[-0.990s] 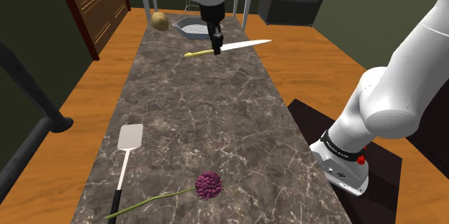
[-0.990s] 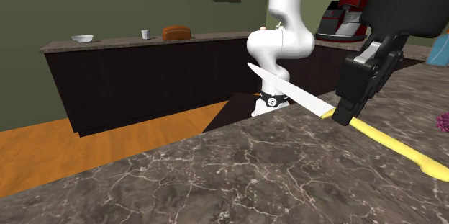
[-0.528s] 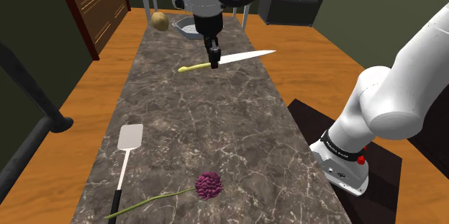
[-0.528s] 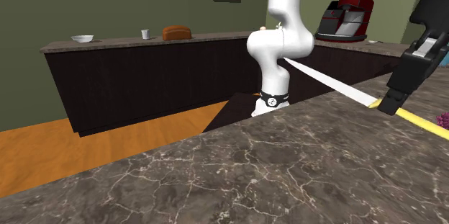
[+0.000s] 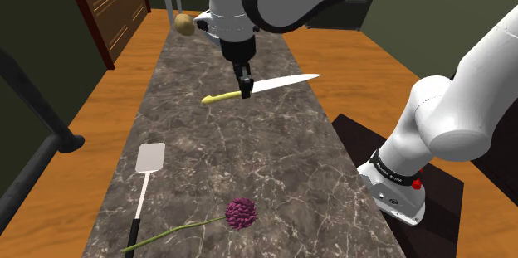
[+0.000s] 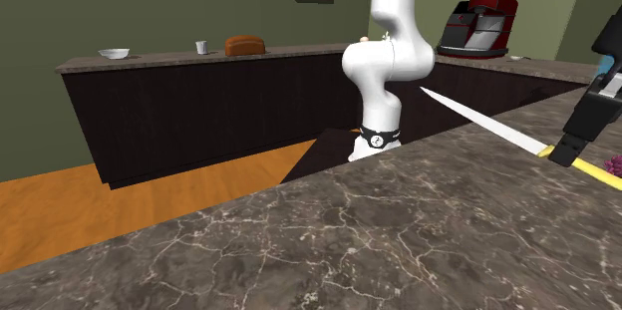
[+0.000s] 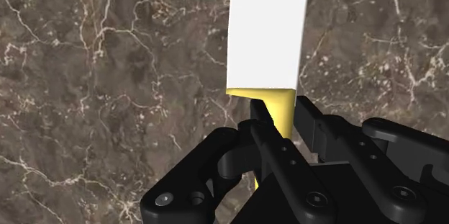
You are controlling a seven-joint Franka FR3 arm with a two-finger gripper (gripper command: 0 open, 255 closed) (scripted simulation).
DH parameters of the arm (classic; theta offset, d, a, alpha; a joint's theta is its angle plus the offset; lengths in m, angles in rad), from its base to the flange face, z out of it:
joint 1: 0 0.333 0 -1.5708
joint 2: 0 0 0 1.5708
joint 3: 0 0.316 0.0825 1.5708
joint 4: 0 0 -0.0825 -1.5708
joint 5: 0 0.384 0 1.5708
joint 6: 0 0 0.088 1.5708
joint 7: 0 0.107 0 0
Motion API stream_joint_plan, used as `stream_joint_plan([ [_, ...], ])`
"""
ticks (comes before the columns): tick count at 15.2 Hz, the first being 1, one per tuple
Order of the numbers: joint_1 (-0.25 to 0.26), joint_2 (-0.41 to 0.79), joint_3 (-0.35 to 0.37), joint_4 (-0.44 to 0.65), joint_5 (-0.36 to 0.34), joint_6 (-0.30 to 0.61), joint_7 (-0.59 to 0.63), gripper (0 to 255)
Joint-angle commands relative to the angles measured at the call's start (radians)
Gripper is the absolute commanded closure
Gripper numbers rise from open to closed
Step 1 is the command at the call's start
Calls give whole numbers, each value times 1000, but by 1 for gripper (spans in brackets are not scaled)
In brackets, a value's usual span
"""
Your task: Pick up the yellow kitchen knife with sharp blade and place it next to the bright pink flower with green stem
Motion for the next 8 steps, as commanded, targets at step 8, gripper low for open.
stream_joint_plan([
  [8,0,43,3,-78,-15,118,23,255],
])
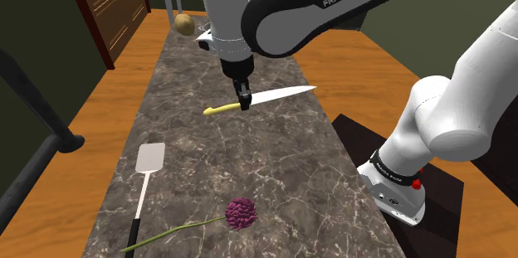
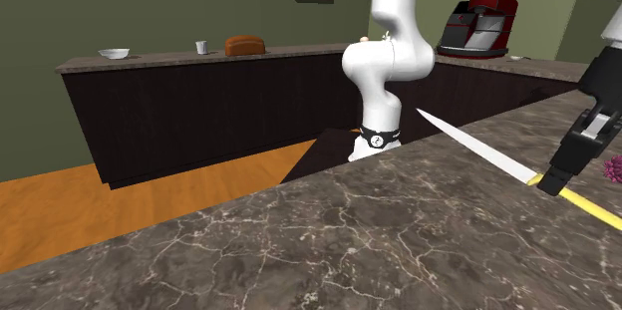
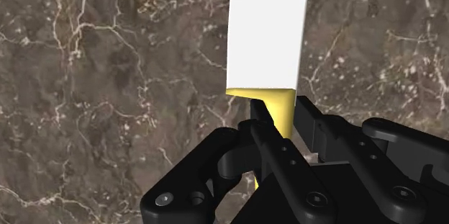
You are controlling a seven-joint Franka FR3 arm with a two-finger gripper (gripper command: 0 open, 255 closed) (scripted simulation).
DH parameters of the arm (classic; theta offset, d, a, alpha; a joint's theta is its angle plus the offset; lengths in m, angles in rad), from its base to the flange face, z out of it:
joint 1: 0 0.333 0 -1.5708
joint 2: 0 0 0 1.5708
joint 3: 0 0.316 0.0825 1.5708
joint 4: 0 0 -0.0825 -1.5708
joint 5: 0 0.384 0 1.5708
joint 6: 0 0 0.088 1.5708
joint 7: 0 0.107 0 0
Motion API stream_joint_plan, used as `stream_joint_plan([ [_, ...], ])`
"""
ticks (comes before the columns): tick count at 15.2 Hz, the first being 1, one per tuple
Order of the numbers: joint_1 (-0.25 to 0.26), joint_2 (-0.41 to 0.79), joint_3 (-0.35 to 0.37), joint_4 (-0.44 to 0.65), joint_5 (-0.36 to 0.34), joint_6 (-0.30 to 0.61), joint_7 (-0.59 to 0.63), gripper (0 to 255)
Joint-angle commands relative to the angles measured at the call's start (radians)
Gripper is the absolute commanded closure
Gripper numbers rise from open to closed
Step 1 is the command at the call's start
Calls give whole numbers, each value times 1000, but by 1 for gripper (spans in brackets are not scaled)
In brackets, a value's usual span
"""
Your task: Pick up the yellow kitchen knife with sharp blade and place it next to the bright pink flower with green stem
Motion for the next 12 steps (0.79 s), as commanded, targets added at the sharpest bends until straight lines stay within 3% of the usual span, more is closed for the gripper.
stream_joint_plan([
  [1,0,11,0,-16,-4,27,5,255],
  [12,-1,74,1,-76,-30,145,34,255],
])
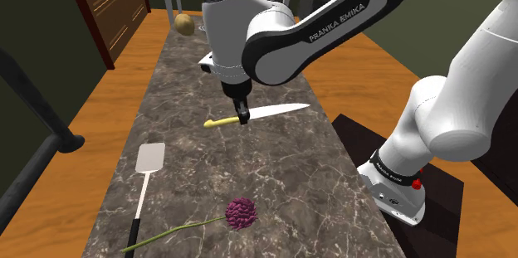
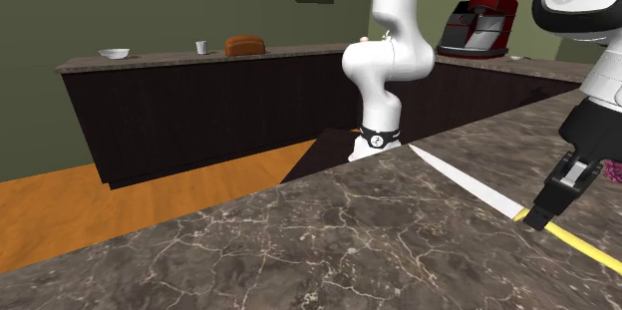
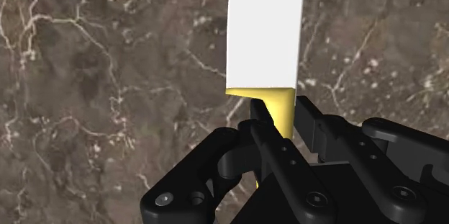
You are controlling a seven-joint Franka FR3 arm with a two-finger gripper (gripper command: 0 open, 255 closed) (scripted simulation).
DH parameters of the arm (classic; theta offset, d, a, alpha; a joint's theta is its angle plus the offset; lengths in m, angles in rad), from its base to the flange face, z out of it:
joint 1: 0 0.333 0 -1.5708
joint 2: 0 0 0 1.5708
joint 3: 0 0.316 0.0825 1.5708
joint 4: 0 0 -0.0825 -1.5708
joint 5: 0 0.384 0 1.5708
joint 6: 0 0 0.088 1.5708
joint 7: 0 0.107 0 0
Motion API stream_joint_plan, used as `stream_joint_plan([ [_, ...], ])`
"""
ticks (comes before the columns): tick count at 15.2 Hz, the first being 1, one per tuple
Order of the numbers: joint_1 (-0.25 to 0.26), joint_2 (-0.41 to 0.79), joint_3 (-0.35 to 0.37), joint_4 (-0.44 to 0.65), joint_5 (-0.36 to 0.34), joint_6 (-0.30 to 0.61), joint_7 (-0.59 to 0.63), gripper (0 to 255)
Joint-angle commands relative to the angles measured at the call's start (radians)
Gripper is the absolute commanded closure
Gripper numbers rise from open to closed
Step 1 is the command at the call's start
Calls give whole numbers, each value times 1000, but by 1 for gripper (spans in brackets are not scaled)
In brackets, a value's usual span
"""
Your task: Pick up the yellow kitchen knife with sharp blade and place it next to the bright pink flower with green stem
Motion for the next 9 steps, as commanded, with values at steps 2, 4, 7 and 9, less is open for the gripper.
stream_joint_plan([
  [2,0,1,0,-3,-1,5,0,255],
  [4,0,1,0,-3,-1,5,0,255],
  [7,0,1,0,-3,-1,5,0,0],
  [9,0,1,0,-3,-1,5,0,0],
])
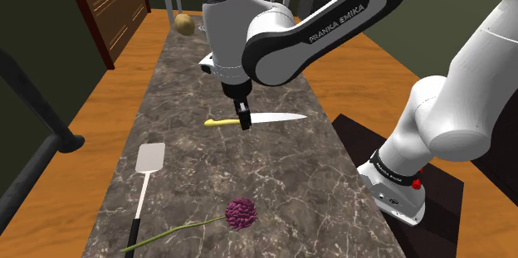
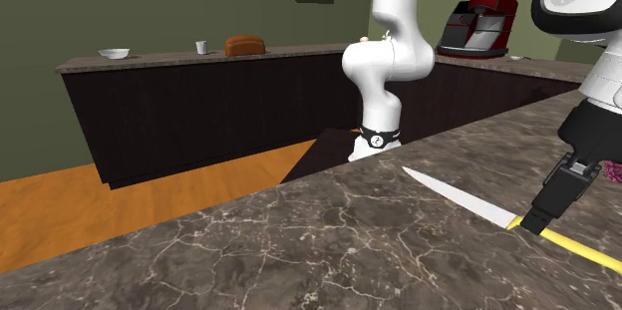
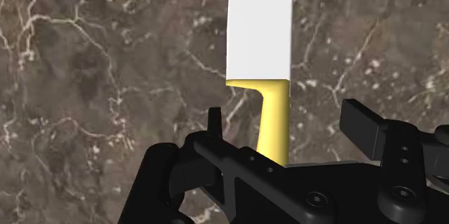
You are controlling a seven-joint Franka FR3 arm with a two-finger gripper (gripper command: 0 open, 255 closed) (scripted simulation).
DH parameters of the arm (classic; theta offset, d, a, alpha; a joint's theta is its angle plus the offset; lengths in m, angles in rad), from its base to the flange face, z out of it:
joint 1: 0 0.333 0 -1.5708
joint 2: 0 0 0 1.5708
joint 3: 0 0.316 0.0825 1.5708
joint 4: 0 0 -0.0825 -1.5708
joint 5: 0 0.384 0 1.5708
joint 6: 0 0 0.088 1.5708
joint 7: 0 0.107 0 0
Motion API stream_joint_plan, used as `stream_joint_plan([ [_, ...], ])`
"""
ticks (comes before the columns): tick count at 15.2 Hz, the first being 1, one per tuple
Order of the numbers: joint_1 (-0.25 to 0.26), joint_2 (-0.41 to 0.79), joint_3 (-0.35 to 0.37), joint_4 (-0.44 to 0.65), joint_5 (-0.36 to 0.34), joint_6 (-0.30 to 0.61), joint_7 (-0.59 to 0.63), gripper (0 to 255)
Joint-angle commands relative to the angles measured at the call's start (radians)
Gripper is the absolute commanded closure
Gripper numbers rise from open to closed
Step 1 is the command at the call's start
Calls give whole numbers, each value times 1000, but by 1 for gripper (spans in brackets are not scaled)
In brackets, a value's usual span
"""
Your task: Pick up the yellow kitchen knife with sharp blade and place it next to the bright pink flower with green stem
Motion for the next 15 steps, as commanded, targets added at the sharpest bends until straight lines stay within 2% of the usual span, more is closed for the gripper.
stream_joint_plan([
  [1,0,0,0,0,0,0,0,0],
  [3,0,0,0,0,0,0,0,0],
  [7,6,-44,6,84,23,-126,-15,0],
  [15,7,-44,6,84,23,-126,-15,0],
])
